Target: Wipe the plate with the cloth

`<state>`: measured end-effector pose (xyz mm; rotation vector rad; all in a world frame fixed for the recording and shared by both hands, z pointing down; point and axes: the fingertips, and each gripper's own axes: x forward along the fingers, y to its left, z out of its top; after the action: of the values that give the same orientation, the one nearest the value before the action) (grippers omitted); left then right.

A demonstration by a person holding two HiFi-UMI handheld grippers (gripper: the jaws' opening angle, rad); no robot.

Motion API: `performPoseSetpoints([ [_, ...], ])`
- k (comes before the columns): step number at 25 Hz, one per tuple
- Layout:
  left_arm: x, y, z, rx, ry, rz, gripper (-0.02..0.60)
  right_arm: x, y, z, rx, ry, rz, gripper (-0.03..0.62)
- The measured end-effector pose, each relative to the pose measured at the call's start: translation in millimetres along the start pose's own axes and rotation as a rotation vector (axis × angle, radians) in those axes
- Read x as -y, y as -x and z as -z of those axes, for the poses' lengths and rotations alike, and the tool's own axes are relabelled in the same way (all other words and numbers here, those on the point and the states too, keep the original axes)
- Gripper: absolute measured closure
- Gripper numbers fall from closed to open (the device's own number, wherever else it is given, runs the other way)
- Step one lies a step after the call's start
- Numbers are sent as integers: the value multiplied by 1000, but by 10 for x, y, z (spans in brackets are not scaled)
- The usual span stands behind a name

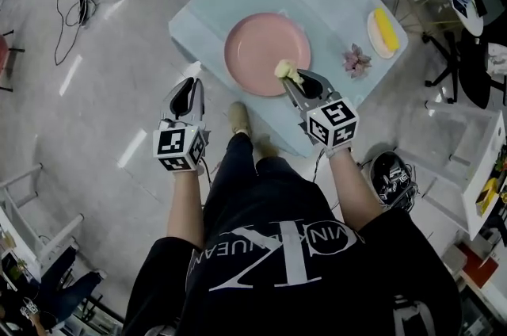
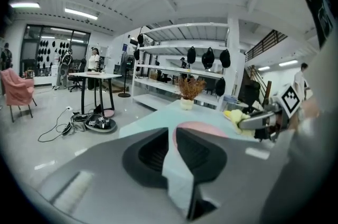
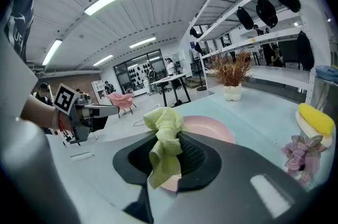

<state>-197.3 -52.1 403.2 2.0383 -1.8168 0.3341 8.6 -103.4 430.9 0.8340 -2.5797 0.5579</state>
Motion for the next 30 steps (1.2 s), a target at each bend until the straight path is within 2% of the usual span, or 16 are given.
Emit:
performPoseSetpoints([
  [7,-174,-548,142,-78,21,65,581,79,-539,127,-115,24,3,511],
  [15,-185,-1097,533,-197,75,131,581,180,-1139,307,-222,94,-4,511],
  [19,-132,-1302,674,-222,92,168,581,171,-1425,365,-262,124,-43,511],
  [23,-88,-1422,759,-229,146,201,581,134,-1699,362,-289,171,-87,511],
  [27,-33,-1494,818,-249,189,234,581,166,-1910,338,-322,214,-74,513],
  [30,27,-1507,872,-277,185,259,581,177,-2035,332,-343,249,-59,513],
])
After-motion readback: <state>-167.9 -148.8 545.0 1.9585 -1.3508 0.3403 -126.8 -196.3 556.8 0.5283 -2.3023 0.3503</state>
